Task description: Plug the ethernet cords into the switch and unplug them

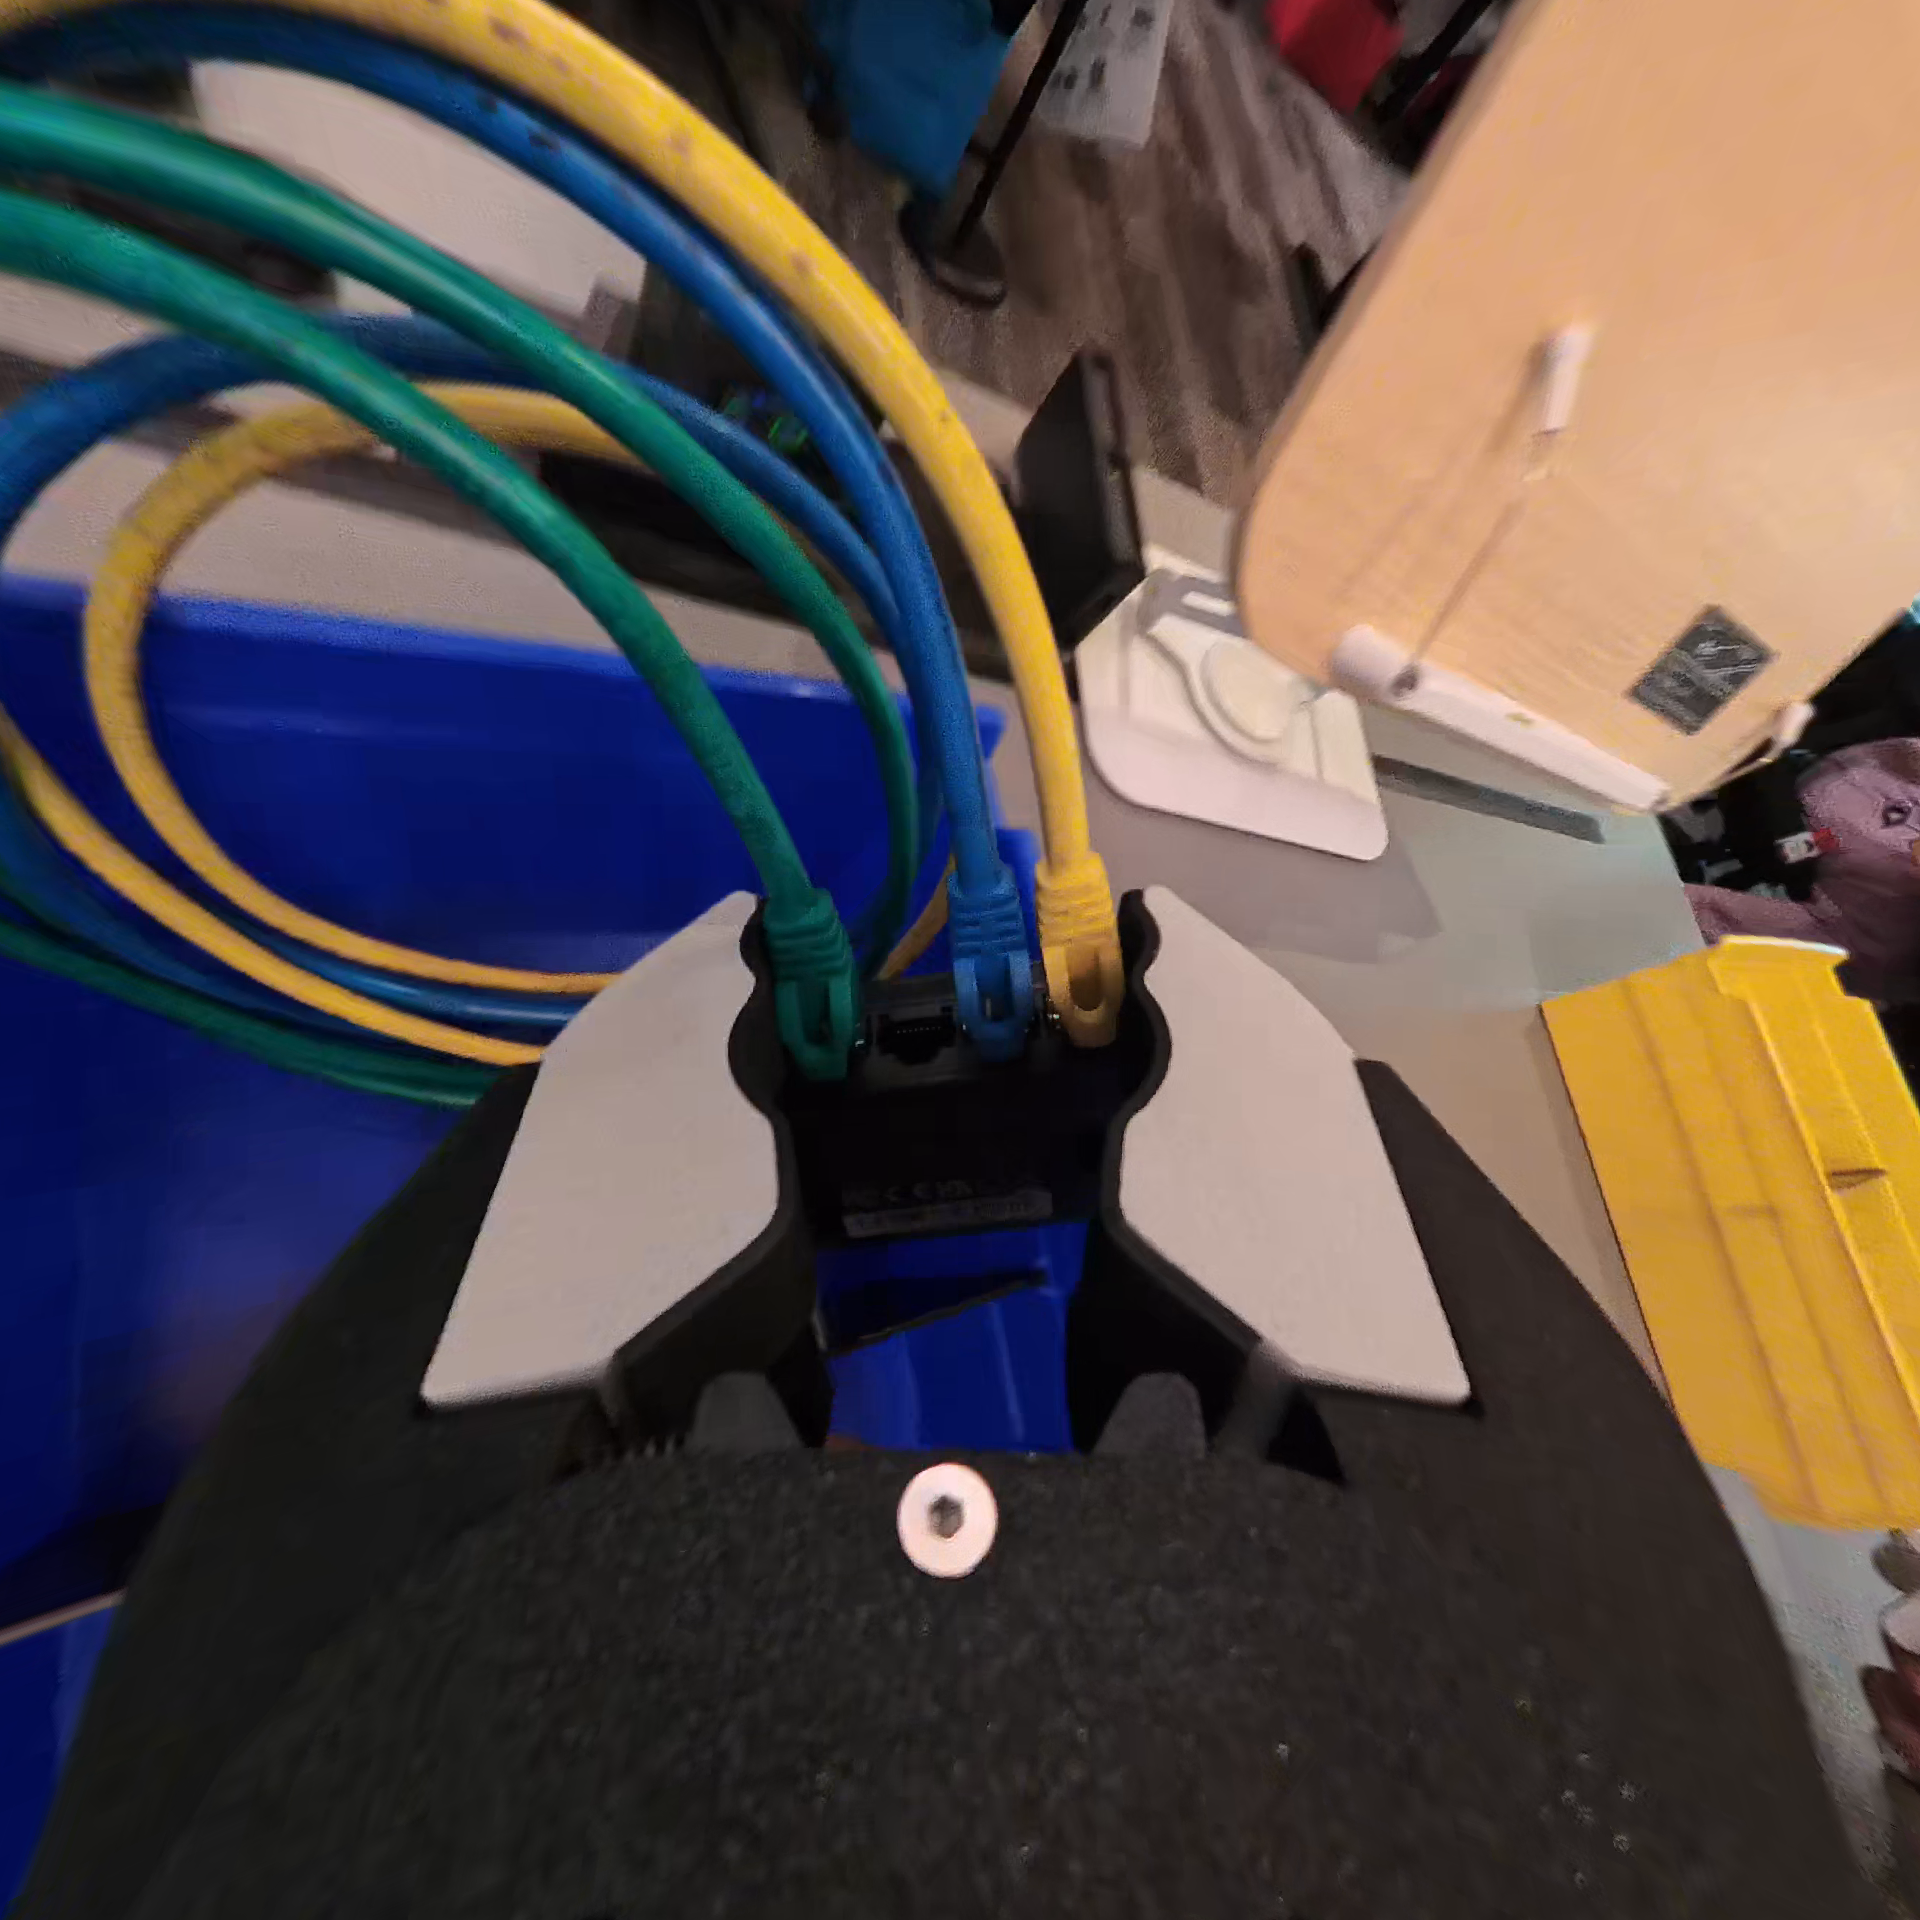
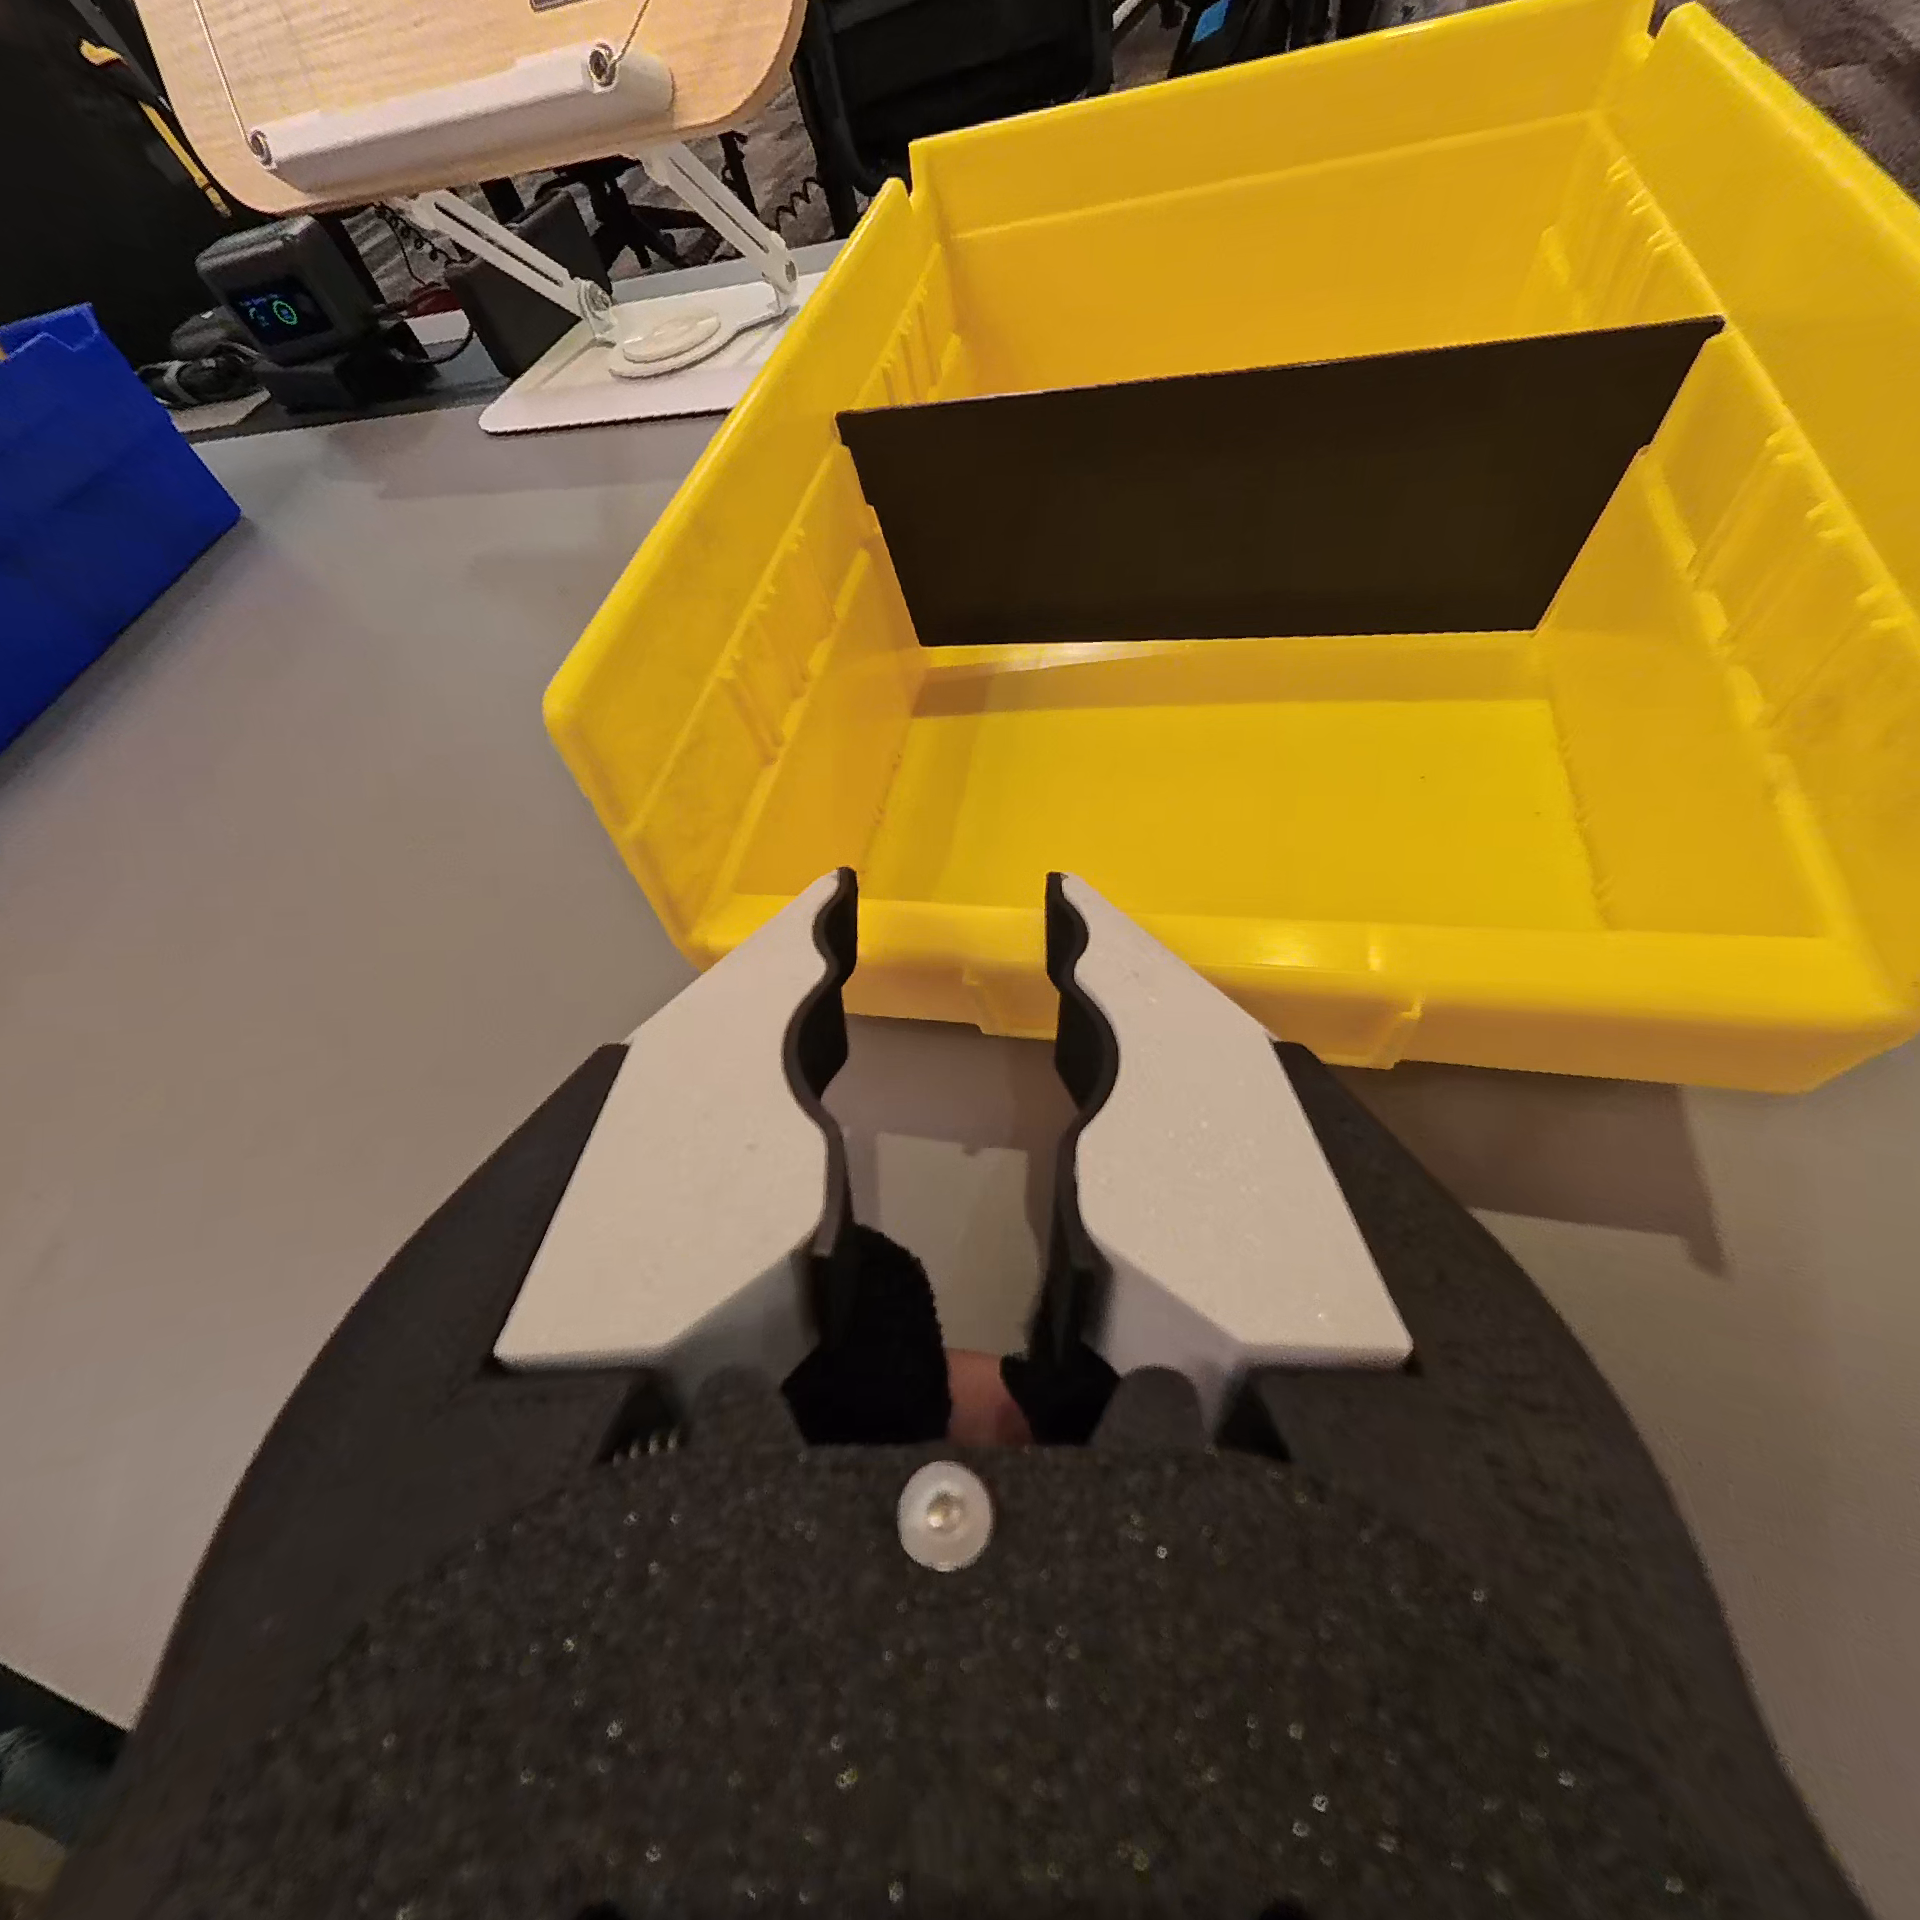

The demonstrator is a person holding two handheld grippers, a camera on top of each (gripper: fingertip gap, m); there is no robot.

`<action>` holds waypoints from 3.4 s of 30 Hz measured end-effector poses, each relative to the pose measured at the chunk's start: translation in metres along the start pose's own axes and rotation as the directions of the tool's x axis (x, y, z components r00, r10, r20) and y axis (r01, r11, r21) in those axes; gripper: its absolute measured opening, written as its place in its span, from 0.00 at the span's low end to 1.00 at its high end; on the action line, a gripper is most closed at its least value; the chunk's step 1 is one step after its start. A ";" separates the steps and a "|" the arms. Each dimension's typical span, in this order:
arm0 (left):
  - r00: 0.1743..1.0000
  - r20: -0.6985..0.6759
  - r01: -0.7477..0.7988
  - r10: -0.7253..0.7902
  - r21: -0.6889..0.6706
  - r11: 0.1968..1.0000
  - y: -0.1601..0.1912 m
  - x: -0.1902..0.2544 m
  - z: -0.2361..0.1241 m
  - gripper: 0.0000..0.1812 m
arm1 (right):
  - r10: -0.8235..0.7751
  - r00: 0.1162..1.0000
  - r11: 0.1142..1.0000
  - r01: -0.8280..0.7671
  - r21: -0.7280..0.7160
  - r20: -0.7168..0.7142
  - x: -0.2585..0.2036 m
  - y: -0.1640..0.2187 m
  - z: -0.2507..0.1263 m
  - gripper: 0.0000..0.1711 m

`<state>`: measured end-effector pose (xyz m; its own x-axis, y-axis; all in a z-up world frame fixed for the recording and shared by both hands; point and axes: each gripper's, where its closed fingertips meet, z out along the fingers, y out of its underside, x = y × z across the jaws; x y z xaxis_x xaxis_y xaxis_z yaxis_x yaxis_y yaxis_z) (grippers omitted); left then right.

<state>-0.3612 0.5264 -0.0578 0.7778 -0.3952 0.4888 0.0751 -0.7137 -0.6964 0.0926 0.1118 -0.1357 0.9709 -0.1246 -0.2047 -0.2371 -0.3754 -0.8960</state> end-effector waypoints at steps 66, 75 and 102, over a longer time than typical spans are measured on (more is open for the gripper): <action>0.221 0.237 -0.975 0.946 0.018 0.223 0.272 0.225 -0.055 0.26 | 0.306 0.772 0.950 -0.286 -0.126 0.557 -0.273 -0.035 0.075 0.02; 0.315 0.219 -0.949 0.923 0.042 0.314 0.286 0.225 -0.050 0.26 | 0.376 0.732 0.920 -0.366 -0.137 0.568 -0.274 -0.037 0.071 0.02; -0.013 0.300 -0.996 0.954 0.078 -0.039 0.265 0.201 -0.032 0.15 | 0.486 0.560 0.874 -0.308 -0.376 0.671 -0.291 -0.019 0.058 0.01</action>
<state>-0.2054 0.2395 -0.1270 0.2481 -0.5022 -0.8284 -0.7291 0.4662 -0.5010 -0.1830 0.2086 -0.0820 0.4515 0.3642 -0.8146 -0.5195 -0.6349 -0.5718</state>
